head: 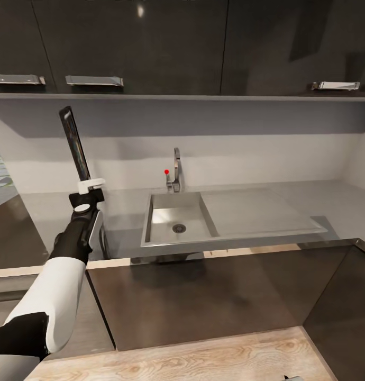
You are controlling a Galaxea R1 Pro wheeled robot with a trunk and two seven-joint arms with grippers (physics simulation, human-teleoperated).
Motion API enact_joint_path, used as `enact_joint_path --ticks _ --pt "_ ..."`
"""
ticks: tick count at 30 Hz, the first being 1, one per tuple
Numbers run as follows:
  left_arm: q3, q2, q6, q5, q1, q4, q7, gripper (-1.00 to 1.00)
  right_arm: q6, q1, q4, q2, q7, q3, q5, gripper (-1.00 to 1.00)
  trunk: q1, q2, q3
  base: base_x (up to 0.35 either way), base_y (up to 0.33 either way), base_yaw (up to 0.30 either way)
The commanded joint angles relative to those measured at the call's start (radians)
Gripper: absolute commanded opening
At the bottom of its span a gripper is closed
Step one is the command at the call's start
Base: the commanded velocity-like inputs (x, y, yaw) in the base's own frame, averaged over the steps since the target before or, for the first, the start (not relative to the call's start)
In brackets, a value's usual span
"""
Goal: Pick up the poster from the kitchen countertop and hang it on one of the wall nails in the kitchen.
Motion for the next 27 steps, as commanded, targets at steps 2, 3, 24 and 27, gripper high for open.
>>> enact_joint_path --ticks 2,3,24,27 --pt "0.000 0.000 0.008 -0.010 -0.001 -0.004 0.002 -1.00 -0.003 -0.001 0.001 0.000 -0.001 -0.001 0.006 1.00 0.000 -0.001 -0.001 -0.006 0.000 0.000" --pt "-0.001 0.000 0.009 -0.010 -0.001 -0.009 0.002 -1.00 -0.003 -0.001 0.001 0.000 -0.001 -0.001 0.006 1.00 0.000 -0.001 -0.001 -0.083 0.000 0.000" --pt "0.001 0.000 0.019 -0.013 -0.001 -0.047 0.002 -1.00 -0.003 -0.001 0.000 0.000 -0.001 -0.001 0.006 1.00 0.000 -0.001 -0.001 -0.121 0.000 0.000" --pt "0.001 0.000 0.019 -0.013 -0.001 -0.044 0.002 -1.00 -0.003 -0.001 0.000 0.000 -0.001 -0.001 0.006 1.00 0.000 -0.001 -0.001 -0.023 0.000 0.000"
